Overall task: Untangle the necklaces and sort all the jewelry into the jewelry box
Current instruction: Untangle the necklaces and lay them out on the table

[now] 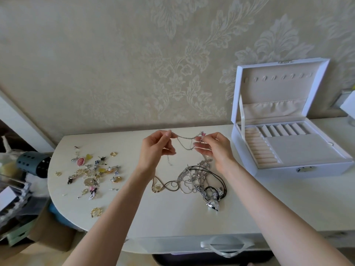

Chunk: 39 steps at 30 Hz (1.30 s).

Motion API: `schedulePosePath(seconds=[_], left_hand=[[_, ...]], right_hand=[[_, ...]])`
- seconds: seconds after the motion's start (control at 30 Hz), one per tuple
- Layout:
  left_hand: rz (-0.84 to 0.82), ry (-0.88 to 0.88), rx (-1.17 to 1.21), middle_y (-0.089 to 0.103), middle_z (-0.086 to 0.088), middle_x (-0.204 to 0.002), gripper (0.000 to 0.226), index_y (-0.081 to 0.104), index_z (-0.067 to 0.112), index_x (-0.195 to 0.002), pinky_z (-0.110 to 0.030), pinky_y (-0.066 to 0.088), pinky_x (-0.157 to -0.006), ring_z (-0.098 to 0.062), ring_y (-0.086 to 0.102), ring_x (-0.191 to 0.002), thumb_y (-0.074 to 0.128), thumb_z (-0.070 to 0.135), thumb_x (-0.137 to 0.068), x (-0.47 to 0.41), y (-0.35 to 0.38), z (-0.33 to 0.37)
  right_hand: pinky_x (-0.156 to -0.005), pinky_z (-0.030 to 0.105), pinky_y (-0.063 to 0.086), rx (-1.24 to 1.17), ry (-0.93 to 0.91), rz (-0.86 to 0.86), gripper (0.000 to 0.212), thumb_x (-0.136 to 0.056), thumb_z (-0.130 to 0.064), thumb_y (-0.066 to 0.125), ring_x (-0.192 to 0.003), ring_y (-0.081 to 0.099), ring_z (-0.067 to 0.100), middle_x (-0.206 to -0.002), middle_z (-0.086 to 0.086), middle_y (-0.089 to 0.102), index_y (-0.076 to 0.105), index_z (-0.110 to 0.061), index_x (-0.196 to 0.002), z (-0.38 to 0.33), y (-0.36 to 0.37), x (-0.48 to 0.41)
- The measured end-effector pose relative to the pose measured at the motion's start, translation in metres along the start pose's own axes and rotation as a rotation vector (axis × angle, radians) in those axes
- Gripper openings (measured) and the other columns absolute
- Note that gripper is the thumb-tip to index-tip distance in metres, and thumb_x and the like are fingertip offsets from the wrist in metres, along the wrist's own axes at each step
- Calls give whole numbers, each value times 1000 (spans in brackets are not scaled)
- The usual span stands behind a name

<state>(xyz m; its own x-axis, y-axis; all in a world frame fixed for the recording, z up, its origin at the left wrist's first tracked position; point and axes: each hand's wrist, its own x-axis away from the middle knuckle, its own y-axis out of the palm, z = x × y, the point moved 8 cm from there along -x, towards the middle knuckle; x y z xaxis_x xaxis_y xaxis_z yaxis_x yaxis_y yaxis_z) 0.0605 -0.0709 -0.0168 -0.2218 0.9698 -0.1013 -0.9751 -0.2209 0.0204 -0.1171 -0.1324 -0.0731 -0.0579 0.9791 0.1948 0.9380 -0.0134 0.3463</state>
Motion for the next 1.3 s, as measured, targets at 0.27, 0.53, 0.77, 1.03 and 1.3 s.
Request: schedulePosePath(seconds=[0.27,0.53,0.77,1.03,1.3], left_hand=[[77,-185,-310,54,-3,-64,27,60,11,-74,-17,43,-50,-9,54,-51,48,16,-97,-64,-13,-56],[165,-214,-525,61,-3,-62,16,61,9,-74,-16,46,-47,-7,55,-47,56,6,-89,-99,-32,-79],[55,-103,-1044,56,-2,-126,37,60,21,-116,-36,39,-97,-25,45,-119,60,8,-82,-109,-37,-78],[-373,-83,-266,64,-2,-87,26,51,2,-116,-26,50,-83,-8,64,-76,57,7,-91,-104,48,-52],[-81,-187,-344,57,-5,-66,10,64,2,-85,-14,43,-47,-9,43,-50,57,6,-91,-127,-2,-77]], right_hand=[[-50,18,47,38,15,2,19,-82,9,59,-55,60,13,-71,8,71,55,-10,-85,-7,4,-40],[-57,16,48,169,32,-3,21,-85,-1,63,-58,60,7,-76,7,68,67,-7,-105,-10,-1,-70],[-58,15,48,479,-86,-191,19,-82,0,64,-65,63,7,-79,10,70,64,-7,-100,-32,41,-75],[-58,18,53,700,-237,-221,17,-76,8,68,-60,60,14,-70,7,64,70,-9,-80,-44,65,-76],[-45,15,50,664,-76,77,21,-78,9,67,-51,58,13,-66,6,63,64,-10,-71,-20,2,-102]])
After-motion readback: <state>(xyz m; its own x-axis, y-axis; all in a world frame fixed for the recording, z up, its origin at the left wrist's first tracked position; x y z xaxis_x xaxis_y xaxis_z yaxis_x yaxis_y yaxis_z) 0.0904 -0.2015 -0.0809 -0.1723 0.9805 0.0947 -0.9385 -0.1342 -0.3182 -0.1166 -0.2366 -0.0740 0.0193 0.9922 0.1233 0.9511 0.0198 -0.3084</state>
